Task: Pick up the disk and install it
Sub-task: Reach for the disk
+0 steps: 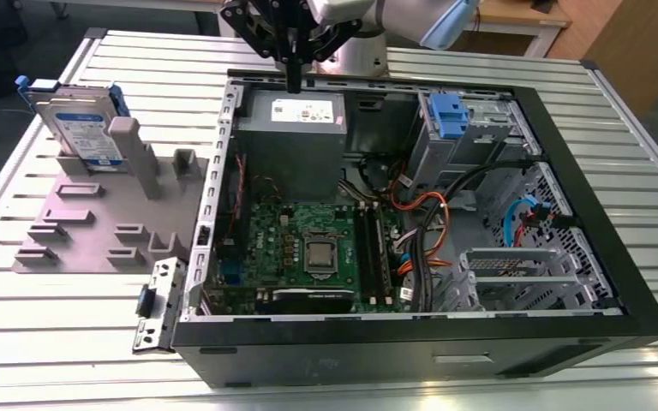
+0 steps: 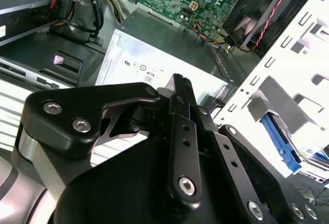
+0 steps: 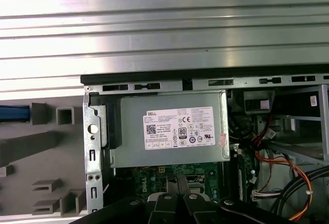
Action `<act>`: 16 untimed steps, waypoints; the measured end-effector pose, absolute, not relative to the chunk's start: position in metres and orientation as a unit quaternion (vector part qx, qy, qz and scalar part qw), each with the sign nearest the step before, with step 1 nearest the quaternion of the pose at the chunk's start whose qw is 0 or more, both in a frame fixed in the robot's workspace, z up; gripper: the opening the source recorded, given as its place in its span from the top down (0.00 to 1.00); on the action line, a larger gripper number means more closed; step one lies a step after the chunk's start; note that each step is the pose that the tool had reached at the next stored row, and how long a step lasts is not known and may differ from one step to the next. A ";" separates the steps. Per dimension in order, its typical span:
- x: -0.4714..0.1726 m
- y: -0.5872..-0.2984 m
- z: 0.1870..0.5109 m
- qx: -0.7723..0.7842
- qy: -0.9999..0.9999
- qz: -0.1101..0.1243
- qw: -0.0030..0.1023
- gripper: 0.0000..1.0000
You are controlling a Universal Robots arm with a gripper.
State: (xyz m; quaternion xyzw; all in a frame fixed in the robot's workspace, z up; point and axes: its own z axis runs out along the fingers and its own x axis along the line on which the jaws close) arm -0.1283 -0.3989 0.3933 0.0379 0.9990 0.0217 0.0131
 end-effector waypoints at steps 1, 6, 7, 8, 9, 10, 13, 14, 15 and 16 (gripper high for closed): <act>-0.129 -0.399 0.393 0.038 0.999 0.022 0.013 0.89; -0.130 -0.399 0.393 0.038 0.999 0.022 0.013 0.89; -0.130 -0.399 0.393 0.038 0.999 0.022 0.013 0.89; -0.130 -0.399 0.393 0.038 0.999 0.022 0.013 0.89; -0.131 -0.399 0.393 0.038 0.999 0.022 0.013 0.89; -0.131 -0.399 0.393 0.038 0.999 0.022 0.013 0.89; -0.133 -0.399 0.393 0.038 0.999 0.022 0.013 0.89; -0.134 -0.399 0.393 0.038 0.999 0.022 0.013 0.89; -0.134 -0.399 0.393 0.038 0.999 0.022 0.013 0.89; -0.134 -0.399 0.393 0.038 0.999 0.022 0.013 0.89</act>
